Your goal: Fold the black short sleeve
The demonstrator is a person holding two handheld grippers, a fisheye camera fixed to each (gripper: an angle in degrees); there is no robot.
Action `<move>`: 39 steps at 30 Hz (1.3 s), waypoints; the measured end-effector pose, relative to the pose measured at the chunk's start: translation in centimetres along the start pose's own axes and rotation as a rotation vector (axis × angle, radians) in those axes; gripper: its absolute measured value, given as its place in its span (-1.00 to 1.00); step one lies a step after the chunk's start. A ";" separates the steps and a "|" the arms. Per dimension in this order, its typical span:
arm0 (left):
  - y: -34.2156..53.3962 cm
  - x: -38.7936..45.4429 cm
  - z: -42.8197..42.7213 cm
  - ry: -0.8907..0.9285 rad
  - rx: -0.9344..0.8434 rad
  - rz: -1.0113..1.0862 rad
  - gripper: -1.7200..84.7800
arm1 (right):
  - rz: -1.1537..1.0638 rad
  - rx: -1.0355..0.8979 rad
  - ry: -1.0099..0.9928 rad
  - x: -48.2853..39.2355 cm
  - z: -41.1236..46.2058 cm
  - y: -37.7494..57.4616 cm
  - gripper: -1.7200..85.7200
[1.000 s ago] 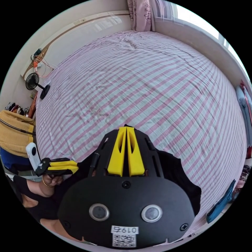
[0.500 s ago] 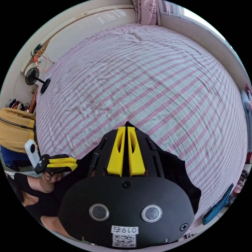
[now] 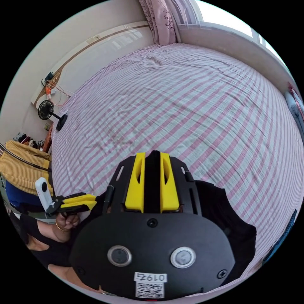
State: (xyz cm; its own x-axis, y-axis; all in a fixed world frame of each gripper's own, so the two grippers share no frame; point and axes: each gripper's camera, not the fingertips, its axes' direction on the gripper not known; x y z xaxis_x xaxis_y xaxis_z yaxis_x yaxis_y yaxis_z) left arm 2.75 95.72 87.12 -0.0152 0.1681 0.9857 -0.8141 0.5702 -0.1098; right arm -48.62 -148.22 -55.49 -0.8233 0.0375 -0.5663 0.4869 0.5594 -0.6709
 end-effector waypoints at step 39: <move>0.1 7.2 1.3 0.018 -0.191 0.310 -0.95 | 0.131 0.009 -0.154 2.8 3.3 18.3 -0.91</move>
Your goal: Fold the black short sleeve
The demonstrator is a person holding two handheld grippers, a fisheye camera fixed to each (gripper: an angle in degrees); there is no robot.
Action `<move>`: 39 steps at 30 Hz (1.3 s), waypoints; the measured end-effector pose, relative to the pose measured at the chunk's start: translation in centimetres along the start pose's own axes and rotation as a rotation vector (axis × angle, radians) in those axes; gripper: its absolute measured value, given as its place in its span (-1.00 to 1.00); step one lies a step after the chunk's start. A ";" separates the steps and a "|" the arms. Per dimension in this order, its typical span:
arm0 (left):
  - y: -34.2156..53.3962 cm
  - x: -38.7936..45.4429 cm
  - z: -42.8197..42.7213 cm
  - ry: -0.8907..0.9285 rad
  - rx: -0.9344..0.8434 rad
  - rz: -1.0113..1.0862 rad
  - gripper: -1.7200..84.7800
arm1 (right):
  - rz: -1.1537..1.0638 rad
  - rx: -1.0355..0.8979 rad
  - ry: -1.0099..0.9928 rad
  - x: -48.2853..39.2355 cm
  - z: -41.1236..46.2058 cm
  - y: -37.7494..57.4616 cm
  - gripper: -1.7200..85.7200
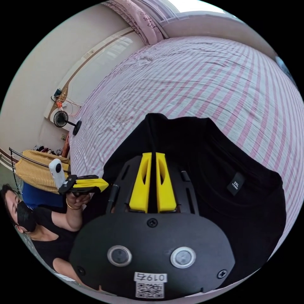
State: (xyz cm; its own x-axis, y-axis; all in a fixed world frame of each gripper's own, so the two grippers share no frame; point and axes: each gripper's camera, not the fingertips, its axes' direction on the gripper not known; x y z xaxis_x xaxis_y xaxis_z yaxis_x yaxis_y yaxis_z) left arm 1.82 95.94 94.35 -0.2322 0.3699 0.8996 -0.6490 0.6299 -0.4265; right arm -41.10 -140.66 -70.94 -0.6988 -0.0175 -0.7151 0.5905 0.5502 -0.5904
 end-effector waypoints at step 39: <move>-0.2 2.4 -2.7 -0.149 -0.040 0.078 -0.94 | -1.198 0.155 1.069 -46.1 24.4 28.3 -0.92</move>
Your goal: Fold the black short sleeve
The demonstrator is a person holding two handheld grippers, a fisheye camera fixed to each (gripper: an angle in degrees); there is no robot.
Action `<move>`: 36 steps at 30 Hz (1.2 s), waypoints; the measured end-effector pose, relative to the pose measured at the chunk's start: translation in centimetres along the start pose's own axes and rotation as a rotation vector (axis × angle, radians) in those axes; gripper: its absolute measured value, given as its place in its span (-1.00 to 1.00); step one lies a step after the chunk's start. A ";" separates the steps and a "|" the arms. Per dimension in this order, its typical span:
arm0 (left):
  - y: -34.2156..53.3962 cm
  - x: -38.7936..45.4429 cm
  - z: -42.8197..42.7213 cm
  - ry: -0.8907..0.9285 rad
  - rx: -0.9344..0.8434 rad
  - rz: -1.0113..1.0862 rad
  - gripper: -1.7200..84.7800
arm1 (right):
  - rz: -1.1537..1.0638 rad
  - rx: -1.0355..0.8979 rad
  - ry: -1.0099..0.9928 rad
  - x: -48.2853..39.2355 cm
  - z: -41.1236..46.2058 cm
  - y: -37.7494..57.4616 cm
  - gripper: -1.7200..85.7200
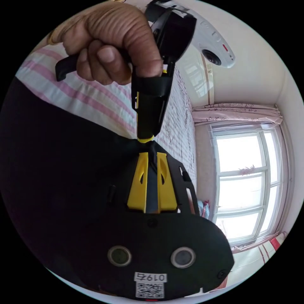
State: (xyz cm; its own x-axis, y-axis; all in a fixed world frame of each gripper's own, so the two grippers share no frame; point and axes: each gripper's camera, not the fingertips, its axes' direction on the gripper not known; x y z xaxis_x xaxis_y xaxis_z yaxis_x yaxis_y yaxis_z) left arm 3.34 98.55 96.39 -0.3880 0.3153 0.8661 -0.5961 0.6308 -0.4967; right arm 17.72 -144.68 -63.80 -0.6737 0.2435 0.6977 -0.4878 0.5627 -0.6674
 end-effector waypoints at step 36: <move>1.9 1.2 -0.4 -0.050 0.144 0.039 -0.95 | 0.730 0.026 -0.371 24.2 7.0 9.8 -0.82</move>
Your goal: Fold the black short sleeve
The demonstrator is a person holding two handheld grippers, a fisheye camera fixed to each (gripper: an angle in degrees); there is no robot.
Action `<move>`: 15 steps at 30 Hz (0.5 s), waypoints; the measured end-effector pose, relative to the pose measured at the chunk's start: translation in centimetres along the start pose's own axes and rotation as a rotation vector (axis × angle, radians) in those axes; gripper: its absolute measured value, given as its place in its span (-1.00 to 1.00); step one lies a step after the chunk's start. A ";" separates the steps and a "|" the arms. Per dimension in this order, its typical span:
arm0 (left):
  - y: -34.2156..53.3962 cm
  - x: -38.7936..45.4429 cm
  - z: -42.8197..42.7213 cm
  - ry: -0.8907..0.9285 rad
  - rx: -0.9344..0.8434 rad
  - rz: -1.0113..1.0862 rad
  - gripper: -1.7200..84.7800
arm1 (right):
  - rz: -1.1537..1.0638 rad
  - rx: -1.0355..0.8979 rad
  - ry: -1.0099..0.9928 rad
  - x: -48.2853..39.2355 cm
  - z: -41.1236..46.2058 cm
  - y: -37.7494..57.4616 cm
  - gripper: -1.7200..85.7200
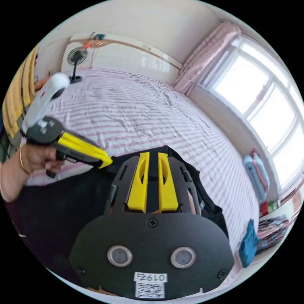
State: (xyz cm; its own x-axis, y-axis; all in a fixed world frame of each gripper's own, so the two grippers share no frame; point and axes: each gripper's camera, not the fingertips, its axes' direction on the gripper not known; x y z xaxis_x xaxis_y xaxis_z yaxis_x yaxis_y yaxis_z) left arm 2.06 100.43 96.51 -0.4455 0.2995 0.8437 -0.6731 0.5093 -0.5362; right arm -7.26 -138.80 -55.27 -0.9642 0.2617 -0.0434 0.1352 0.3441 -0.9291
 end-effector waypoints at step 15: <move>0.7 -0.2 -0.2 -0.026 -0.036 0.011 -0.94 | 0.232 -0.357 -0.155 17.2 16.6 -9.7 -0.71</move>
State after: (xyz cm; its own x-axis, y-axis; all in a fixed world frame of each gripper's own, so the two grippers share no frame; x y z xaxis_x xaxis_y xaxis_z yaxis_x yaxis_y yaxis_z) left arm 1.80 100.82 95.96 -0.4680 0.2843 0.8368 -0.6466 0.5354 -0.5435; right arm -28.97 -152.56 -53.11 -0.9180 0.2404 -0.3154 0.3963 0.5884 -0.7048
